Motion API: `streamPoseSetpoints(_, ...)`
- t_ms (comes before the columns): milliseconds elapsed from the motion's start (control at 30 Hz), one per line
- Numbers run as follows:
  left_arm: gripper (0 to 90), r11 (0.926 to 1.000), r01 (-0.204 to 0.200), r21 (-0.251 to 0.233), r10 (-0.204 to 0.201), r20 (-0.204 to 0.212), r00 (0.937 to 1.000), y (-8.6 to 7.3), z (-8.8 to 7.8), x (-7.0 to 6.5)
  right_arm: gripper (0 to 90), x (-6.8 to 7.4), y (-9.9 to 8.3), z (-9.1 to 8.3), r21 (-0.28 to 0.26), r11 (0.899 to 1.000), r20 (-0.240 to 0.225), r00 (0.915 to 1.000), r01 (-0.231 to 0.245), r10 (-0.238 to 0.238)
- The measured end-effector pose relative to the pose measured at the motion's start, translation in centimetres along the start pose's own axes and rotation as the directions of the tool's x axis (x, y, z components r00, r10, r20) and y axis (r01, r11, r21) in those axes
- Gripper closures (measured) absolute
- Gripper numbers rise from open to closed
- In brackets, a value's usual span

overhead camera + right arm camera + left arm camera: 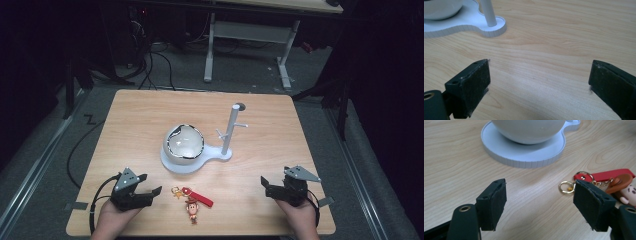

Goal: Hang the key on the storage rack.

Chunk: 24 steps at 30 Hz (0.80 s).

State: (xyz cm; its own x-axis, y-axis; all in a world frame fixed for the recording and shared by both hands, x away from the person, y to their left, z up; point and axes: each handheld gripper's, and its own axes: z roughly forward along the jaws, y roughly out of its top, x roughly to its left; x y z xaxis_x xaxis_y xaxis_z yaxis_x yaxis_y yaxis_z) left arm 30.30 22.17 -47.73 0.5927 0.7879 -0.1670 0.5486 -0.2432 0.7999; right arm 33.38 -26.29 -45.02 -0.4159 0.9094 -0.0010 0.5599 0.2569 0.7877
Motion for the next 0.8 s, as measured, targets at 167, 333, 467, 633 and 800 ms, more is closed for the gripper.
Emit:
streamPoseSetpoints(167,27.8,1.0000,-0.008,0.003,0.008,0.012,0.9999,0.4,0.7,-0.1,4.2,0.2,-0.5,-0.2,0.032,0.999,-0.015,0.9997,0.017,-0.016)
streamPoseSetpoints(333,27.9,0.9998,-0.009,0.015,0.008,0.020,0.9998,0.6,1.3,-0.1,5.9,0.9,-0.4,-0.3,0.049,0.999,-0.050,0.9986,0.019,-0.017)
streamPoseSetpoints(467,27.9,0.9999,-0.008,0.010,0.008,0.014,0.9999,0.5,0.9,-0.1,8.3,2.9,0.0,0.1,0.062,0.994,-0.100,0.9917,0.087,-0.081)
streamPoseSetpoints(633,27.8,0.9996,-0.011,0.025,0.011,0.013,0.9999,0.1,0.5,0.0,13.9,6.0,0.4,0.9,0.060,0.982,-0.160,0.9728,0.179,-0.168)
streamPoseSetpoints(800,27.8,0.9998,-0.003,0.019,0.003,0.000,1.0000,-0.3,-0.2,0.3,15.6,9.3,1.1,2.3,0.074,0.968,-0.254,0.9430,0.241,-0.215)
